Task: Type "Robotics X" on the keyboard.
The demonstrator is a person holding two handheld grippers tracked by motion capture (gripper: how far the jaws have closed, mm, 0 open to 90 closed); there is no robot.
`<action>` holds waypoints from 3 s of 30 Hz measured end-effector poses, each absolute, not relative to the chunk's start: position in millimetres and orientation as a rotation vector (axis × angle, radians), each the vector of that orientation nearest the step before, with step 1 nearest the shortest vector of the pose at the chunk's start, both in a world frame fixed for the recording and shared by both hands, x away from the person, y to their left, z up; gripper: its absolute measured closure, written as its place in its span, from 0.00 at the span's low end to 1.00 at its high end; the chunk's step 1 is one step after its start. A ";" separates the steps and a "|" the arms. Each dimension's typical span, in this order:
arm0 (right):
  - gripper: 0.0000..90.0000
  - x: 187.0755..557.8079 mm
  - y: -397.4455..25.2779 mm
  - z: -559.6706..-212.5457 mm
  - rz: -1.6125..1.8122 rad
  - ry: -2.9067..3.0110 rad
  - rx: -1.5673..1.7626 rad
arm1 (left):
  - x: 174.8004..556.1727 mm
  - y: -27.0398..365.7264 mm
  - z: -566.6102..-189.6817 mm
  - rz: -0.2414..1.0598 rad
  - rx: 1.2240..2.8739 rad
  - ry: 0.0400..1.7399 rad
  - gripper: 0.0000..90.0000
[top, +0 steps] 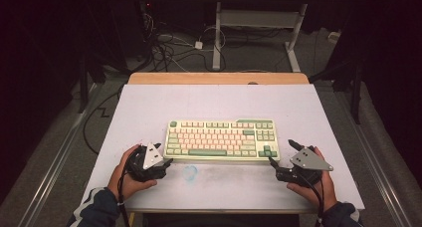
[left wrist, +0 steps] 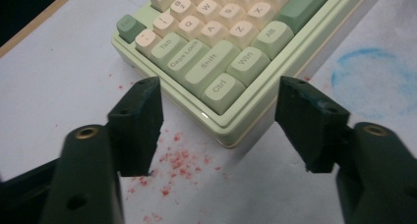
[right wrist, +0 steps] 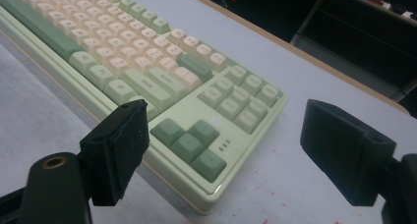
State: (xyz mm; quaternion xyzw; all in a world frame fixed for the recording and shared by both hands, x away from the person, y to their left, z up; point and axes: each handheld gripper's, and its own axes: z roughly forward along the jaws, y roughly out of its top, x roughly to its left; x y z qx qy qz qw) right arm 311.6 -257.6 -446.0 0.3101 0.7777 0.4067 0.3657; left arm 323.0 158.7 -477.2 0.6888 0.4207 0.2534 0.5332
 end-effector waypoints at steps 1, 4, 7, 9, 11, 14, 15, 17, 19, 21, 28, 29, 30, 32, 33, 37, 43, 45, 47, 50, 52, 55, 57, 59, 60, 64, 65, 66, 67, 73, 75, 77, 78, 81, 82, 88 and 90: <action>0.22 310.7 -257.7 -446.6 1.039 1.999 0.796 | 323.4 158.8 -475.1 0.595 1.637 1.005 0.44; 0.22 309.6 -258.4 -447.2 1.038 2.003 0.794 | 325.7 158.2 -469.2 0.570 1.619 1.015 0.58; 0.22 310.1 -258.0 -446.9 1.039 2.002 0.798 | 328.9 159.2 -464.4 0.531 1.632 1.029 0.74; 0.22 310.4 -257.8 -447.4 1.036 2.008 0.797 | 331.4 159.4 -462.3 0.518 1.643 1.033 0.85; 0.23 311.1 -257.2 -448.4 1.025 2.014 0.794 | 333.1 158.6 -460.0 0.508 1.656 1.030 0.94; 0.23 311.3 -256.5 -449.0 1.025 2.021 0.795 | 334.0 155.5 -456.5 0.539 1.678 0.992 0.97; 0.23 311.6 -256.4 -449.1 1.023 2.022 0.790 | 334.4 154.2 -455.2 0.545 1.684 0.980 0.97; 0.23 311.5 -256.4 -449.3 1.020 2.024 0.793 | 335.7 151.8 -451.9 0.537 1.672 0.974 0.97; 0.23 311.3 -256.8 -449.3 1.018 2.023 0.797 | 337.5 149.5 -450.8 0.536 1.672 0.970 0.97; 0.23 310.9 -256.9 -448.9 1.017 2.021 0.802 | 339.8 147.7 -450.1 0.530 1.677 0.970 0.97; 0.23 311.2 -254.4 -450.0 1.020 2.036 0.802 | 352.4 135.8 -441.9 0.469 1.690 0.967 0.97; 0.23 311.3 -254.0 -450.5 1.021 2.042 0.803 | 354.4 132.9 -441.3 0.464 1.697 0.965 0.97; 0.23 311.8 -253.8 -450.9 1.019 2.045 0.799 | 356.3 129.7 -440.9 0.456 1.700 0.967 0.97; 0.23 312.1 -253.2 -451.8 1.017 2.049 0.805 | 359.8 123.2 -440.9 0.448 1.712 0.961 0.97; 0.23 312.3 -253.0 -452.1 1.018 2.051 0.806 | 361.4 119.8 -441.3 0.445 1.723 0.956 0.97; 0.23 312.2 -252.6 -453.3 1.013 2.059 0.800 | 367.5 106.4 -441.7 0.435 1.749 0.934 0.97; 0.24 313.5 -252.4 -454.8 1.007 2.066 0.798 | 379.4 87.6 -440.5 0.410 1.769 0.922 0.97; 0.24 313.2 -251.3 -455.1 1.006 2.070 0.799 | 383.0 81.3 -440.5 0.412 1.774 0.916 0.96; 0.24 313.3 -250.1 -455.4 1.003 2.072 0.796 | 386.9 75.8 -441.1 0.407 1.781 0.918 0.97; 0.24 313.5 -249.1 -455.6 0.996 2.077 0.791 | 392.8 67.7 -444.7 0.414 1.793 0.936 0.96; 0.24 313.9 -248.7 -455.7 0.988 2.078 0.789 | 395.8 62.9 -447.9 0.422 1.807 0.945 0.96; 0.24 315.9 -249.3 -455.8 0.996 2.078 0.790 | 401.7 58.4 -450.2 0.415 1.810 0.958 0.96; 0.24 318.0 -249.3 -456.4 0.995 2.083 0.795 | 405.7 56.2 -451.3 0.403 1.805 0.968 0.96; 0.25 319.8 -248.7 -457.5 0.993 2.091 0.794 | 408.6 53.3 -454.1 0.410 1.817 0.975 0.96; 0.25 320.0 -247.8 -458.1 0.991 2.096 0.794 | 409.4 52.1 -455.5 0.408 1.825 0.974 0.96; 0.25 319.9 -245.8 -458.6 0.980 2.105 0.769 | 411.3 49.0 -460.3 0.422 1.847 0.980 0.96; 0.25 319.8 -245.8 -458.8 0.982 2.107 0.773 | 411.4 48.6 -460.8 0.418 1.849 0.981 0.96; 0.25 319.6 -245.8 -458.9 0.982 2.108 0.775 | 411.4 47.9 -461.6 0.425 1.852 0.983 0.96; 0.25 319.2 -245.8 -459.0 0.982 2.108 0.774 | 411.3 47.4 -462.2 0.431 1.859 0.983 0.96; 0.25 315.7 -248.1 -459.5 0.973 2.124 0.766 | 412.0 43.9 -466.1 0.456 1.882 0.975 0.96; 0.25 314.9 -248.7 -459.1 0.975 2.122 0.767 | 411.7 43.1 -464.4 0.445 1.872 0.975 0.96; 0.25 314.1 -248.9 -458.8 0.971 2.126 0.760 | 410.9 42.1 -463.5 0.461 1.883 0.971 0.96; 0.25 313.5 -248.7 -458.8 0.970 2.125 0.760 | 409.7 42.2 -461.3 0.466 1.867 0.958 0.96; 0.25 311.9 -248.6 -458.4 0.964 2.122 0.757 | 407.6 44.9 -451.3 0.473 1.808 0.934 0.96; 0.25 311.6 -248.9 -458.4 0.965 2.120 0.757 | 406.5 46.1 -447.7 0.474 1.796 0.927 0.96; 0.25 310.7 -251.3 -458.2 0.961 2.118 0.763 | 402.6 52.4 -437.5 0.474 1.761 0.913 0.95; 0.25 310.6 -251.2 -458.6 0.959 2.121 0.765 | 402.2 53.5 -437.2 0.475 1.760 0.912 0.95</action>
